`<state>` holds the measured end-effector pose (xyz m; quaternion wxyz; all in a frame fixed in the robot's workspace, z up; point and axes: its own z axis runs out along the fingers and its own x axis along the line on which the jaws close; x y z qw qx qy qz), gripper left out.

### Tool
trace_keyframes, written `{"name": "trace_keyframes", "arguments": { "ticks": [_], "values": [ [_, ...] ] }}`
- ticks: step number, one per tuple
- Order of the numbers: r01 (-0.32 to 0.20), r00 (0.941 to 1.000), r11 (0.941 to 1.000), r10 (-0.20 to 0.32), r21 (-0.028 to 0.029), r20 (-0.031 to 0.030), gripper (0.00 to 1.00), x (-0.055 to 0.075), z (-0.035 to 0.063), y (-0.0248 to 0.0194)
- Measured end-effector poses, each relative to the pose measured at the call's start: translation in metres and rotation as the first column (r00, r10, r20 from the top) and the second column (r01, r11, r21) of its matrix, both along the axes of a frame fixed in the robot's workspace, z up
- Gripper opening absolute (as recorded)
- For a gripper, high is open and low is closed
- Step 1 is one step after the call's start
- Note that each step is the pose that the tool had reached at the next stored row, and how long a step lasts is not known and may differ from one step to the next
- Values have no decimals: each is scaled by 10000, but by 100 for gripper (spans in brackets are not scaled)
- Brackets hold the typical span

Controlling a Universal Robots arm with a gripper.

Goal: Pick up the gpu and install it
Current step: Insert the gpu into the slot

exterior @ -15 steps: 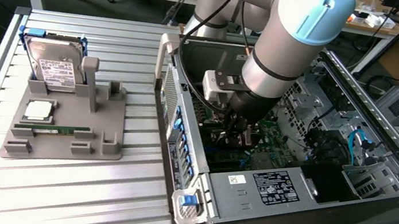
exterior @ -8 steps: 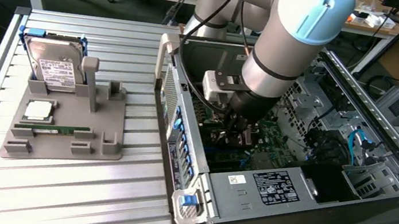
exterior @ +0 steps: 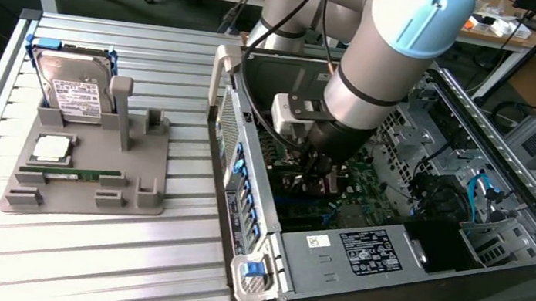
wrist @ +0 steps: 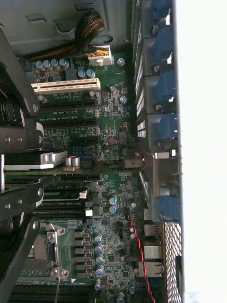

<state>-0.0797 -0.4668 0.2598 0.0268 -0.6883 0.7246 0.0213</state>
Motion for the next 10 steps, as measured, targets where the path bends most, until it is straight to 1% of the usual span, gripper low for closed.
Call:
{"name": "trace_keyframes", "arguments": {
  "ticks": [3, 10],
  "values": [
    [-1, 10000, 10000, 1, -29, -2, 30, 1, -4, -1],
    [-79, 10000, 9999, 79, -72, 0, 30, 1, -11, 0]
  ]
}}
